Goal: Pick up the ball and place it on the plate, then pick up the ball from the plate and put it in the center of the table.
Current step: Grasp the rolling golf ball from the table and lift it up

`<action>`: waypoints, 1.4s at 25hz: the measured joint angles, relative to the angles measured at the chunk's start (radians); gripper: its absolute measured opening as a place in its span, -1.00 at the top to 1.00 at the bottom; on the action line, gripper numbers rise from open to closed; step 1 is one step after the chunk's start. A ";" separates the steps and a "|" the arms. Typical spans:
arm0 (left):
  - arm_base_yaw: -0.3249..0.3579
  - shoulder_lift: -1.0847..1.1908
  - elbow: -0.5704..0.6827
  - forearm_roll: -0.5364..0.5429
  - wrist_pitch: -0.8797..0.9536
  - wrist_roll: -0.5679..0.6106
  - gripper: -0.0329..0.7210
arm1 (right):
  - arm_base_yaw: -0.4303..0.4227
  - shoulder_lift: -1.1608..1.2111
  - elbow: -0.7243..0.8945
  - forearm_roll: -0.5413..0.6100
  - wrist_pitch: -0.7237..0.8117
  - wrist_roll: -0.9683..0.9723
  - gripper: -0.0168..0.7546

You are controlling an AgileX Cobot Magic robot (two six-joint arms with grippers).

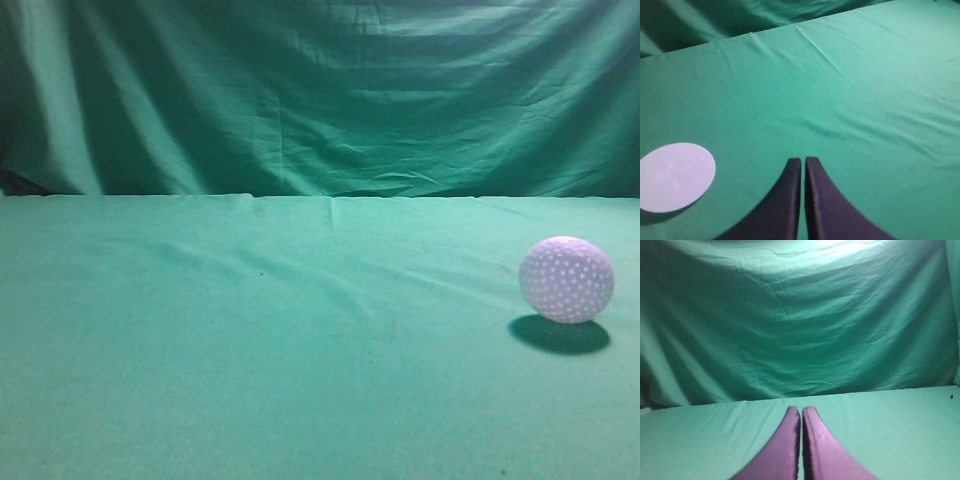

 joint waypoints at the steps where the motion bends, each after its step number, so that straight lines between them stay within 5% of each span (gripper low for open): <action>1: 0.000 0.000 0.009 0.002 0.000 0.000 0.91 | 0.000 0.004 -0.015 0.000 0.007 0.000 0.96; 8: 0.000 0.000 0.045 0.013 0.000 0.000 0.91 | 0.000 0.014 -0.022 0.001 0.055 -0.028 0.96; 17: 0.000 0.000 0.048 0.019 -0.002 0.001 0.91 | 0.000 0.305 -0.167 -0.020 0.526 -0.234 0.96; 21: 0.000 0.000 0.048 0.021 -0.015 0.001 0.91 | 0.017 0.493 -0.213 -0.028 0.616 -0.282 0.83; 25: 0.000 0.000 0.048 0.024 -0.023 0.001 0.91 | 0.120 0.607 -0.254 -0.032 0.627 -0.324 0.96; 26: 0.000 0.000 0.048 0.024 -0.023 0.001 0.91 | 0.148 0.629 -0.267 -0.032 0.627 -0.326 0.83; 35: 0.000 0.000 0.048 0.027 -0.024 0.001 0.91 | 0.420 0.921 -0.384 -0.034 0.610 -0.330 0.83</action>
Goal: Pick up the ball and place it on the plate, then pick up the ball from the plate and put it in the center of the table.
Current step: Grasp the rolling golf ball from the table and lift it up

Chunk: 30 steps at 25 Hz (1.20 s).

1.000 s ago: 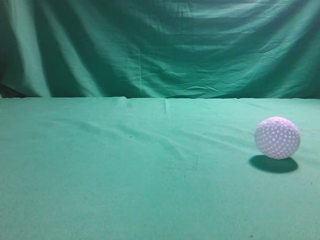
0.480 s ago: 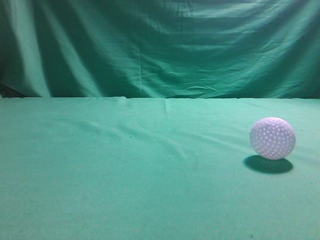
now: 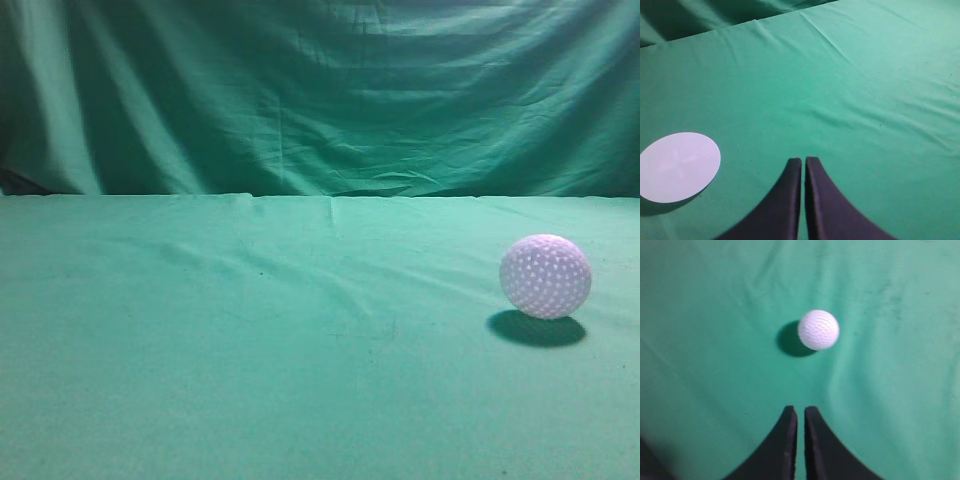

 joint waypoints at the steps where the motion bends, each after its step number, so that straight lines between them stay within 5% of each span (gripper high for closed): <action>1: 0.000 0.000 0.000 0.000 0.000 0.000 0.91 | 0.020 0.033 -0.011 0.000 -0.009 0.002 0.83; 5: 0.000 0.000 0.000 0.002 0.000 0.000 0.91 | 0.051 0.181 -0.063 0.000 -0.053 -0.004 0.83; 15: 0.000 0.000 0.000 0.011 0.000 0.000 0.91 | 0.088 0.470 -0.150 0.002 -0.114 -0.100 -0.72; 27: 0.000 0.000 0.000 0.017 0.000 0.000 0.91 | 0.089 0.665 -0.216 -0.121 -0.150 0.174 -0.72; 30: 0.000 0.000 0.000 0.017 0.000 0.000 0.91 | 0.089 0.681 -0.218 -0.124 -0.162 0.176 -0.37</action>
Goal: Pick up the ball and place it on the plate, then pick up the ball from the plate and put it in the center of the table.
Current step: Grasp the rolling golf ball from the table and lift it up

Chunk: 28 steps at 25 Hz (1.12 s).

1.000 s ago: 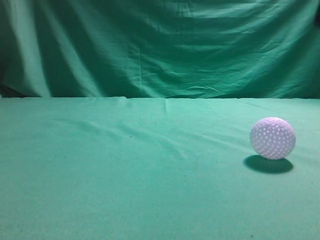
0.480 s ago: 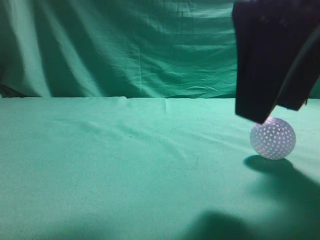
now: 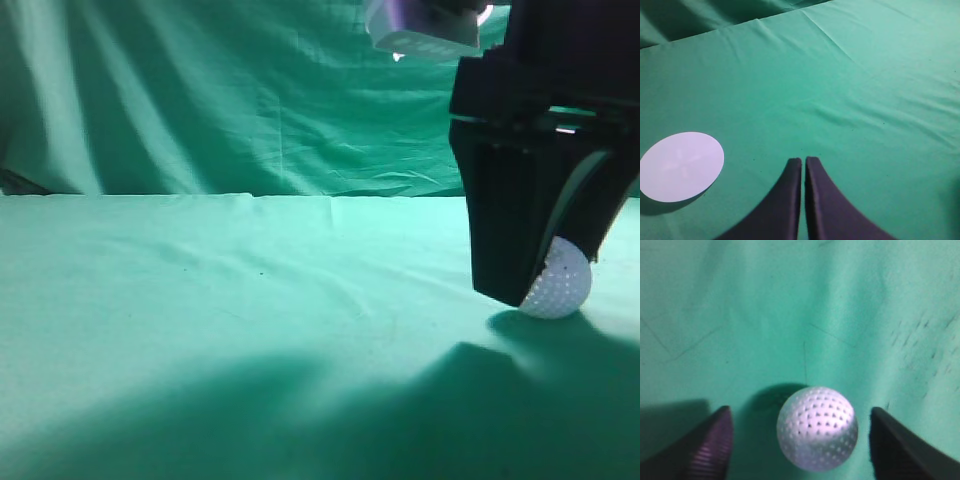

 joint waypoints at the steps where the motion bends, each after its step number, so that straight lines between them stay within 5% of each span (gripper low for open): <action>1: 0.000 0.000 0.000 0.000 0.000 0.000 0.91 | 0.000 0.002 0.000 0.000 -0.006 0.002 -0.29; 6: 0.000 0.000 0.000 0.000 0.000 0.000 0.91 | 0.000 0.004 0.000 -0.001 -0.035 0.002 0.13; 10: 0.000 0.000 0.000 0.000 0.000 0.000 0.91 | 0.000 0.004 -0.002 -0.002 -0.043 0.004 0.21; 17: 0.000 0.000 0.000 0.000 0.000 0.000 0.91 | 0.000 0.004 -0.012 -0.005 -0.030 0.004 0.17; 28: 0.000 -0.024 0.000 0.000 0.000 0.000 0.91 | 0.000 0.006 -0.415 0.048 0.120 -0.004 0.17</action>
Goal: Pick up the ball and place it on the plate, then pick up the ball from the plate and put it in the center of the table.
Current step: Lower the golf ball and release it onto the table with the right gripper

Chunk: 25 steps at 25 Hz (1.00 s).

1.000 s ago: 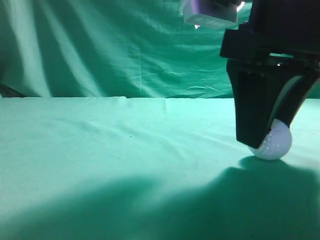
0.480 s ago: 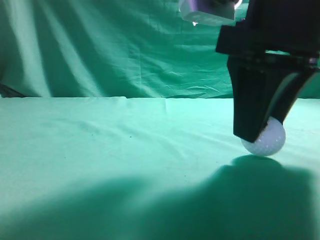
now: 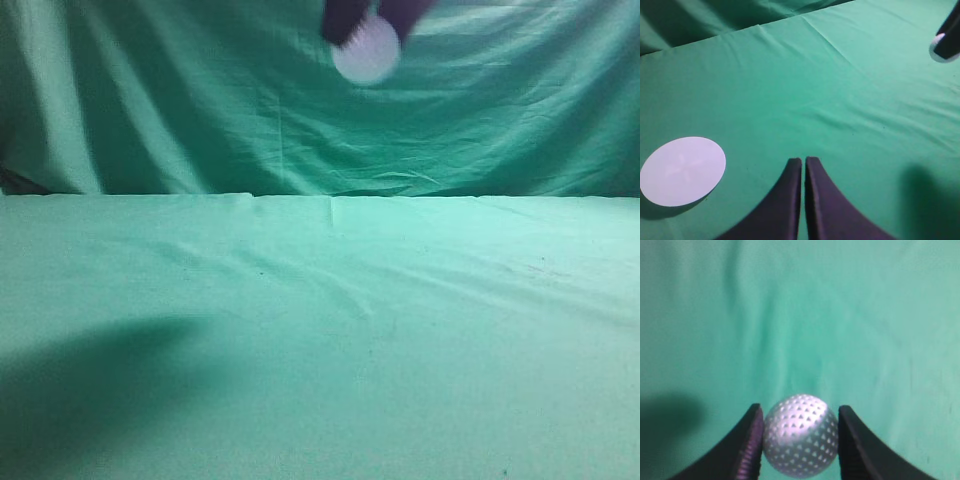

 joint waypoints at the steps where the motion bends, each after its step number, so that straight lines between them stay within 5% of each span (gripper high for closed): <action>1: 0.000 -0.006 0.000 0.000 0.000 0.000 0.91 | 0.000 0.001 -0.032 0.015 0.004 -0.017 0.17; 13: 0.000 -0.019 0.000 0.000 -0.002 0.000 0.91 | 0.108 0.300 -0.318 0.046 -0.026 -0.149 0.17; 25: 0.000 -0.019 0.000 0.002 -0.002 0.000 0.91 | 0.112 0.600 -0.544 0.006 -0.088 -0.155 0.17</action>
